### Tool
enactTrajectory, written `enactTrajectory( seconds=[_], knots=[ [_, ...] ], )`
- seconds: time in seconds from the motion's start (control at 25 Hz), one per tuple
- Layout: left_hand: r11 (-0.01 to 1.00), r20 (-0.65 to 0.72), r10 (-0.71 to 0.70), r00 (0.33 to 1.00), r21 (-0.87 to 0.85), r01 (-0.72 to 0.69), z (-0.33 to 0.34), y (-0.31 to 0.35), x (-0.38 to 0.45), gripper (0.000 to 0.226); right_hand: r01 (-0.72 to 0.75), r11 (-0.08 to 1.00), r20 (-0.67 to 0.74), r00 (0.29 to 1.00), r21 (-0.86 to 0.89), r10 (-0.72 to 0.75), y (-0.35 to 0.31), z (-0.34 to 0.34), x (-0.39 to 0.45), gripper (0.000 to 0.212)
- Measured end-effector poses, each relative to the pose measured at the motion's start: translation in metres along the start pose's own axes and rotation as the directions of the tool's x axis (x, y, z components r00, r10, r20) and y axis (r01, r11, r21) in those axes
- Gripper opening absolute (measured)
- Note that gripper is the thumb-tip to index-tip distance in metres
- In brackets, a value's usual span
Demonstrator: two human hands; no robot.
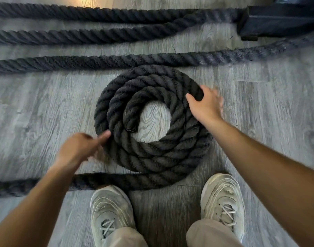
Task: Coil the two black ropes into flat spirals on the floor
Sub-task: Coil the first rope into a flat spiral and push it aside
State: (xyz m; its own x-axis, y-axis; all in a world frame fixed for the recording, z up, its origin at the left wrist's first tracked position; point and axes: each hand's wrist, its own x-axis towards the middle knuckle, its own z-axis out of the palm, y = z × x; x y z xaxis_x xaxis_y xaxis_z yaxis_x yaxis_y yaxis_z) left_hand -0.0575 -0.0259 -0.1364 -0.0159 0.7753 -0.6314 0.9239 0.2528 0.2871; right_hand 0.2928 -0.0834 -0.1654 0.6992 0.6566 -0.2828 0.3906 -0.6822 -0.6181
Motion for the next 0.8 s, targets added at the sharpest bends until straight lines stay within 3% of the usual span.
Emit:
enactTrajectory(
  seconds=[0.12, 0.2, 0.28, 0.4, 0.56, 0.64, 0.8],
  knots=[
    [0.982, -0.12, 0.057, 0.991, -0.173, -0.078, -0.026, 0.017, 0.034, 0.07, -0.251, 0.958, -0.014, 0.967, 0.138, 0.256, 0.035, 0.005, -0.064, 0.068],
    [0.943, -0.108, 0.102, 0.989, -0.307, -0.13, -0.03, 0.031, 0.055, 0.063, -0.307, 0.929, 0.019, 0.951, 0.207, 0.31, 0.052, 0.012, -0.109, 0.07],
    [0.885, -0.091, 0.12, 0.989, -0.441, -0.148, -0.025, 0.039, 0.066, 0.056, -0.261, 0.947, 0.018, 0.965, 0.189, 0.262, 0.056, 0.015, -0.123, 0.068],
    [0.883, -0.164, 0.127, 0.978, -0.431, -0.186, -0.014, 0.035, 0.08, 0.038, -0.234, 0.957, 0.036, 0.972, 0.173, 0.231, 0.052, 0.008, -0.099, 0.065],
    [0.862, -0.168, -0.033, 0.985, -0.505, -0.057, -0.006, 0.019, 0.062, 0.029, -0.163, 0.97, 0.114, 0.983, 0.179, 0.144, 0.039, 0.003, -0.033, 0.063],
    [0.81, -0.117, -0.094, 0.989, -0.586, 0.008, 0.013, 0.011, 0.033, 0.02, -0.117, 0.971, 0.089, 0.991, 0.206, 0.101, 0.025, -0.005, 0.004, 0.058],
    [0.794, 0.091, -0.136, 0.987, -0.586, 0.163, 0.033, 0.007, -0.01, 0.036, -0.047, 0.992, -0.013, 0.999, 0.119, 0.049, 0.008, -0.015, 0.04, 0.048]
  ],
)
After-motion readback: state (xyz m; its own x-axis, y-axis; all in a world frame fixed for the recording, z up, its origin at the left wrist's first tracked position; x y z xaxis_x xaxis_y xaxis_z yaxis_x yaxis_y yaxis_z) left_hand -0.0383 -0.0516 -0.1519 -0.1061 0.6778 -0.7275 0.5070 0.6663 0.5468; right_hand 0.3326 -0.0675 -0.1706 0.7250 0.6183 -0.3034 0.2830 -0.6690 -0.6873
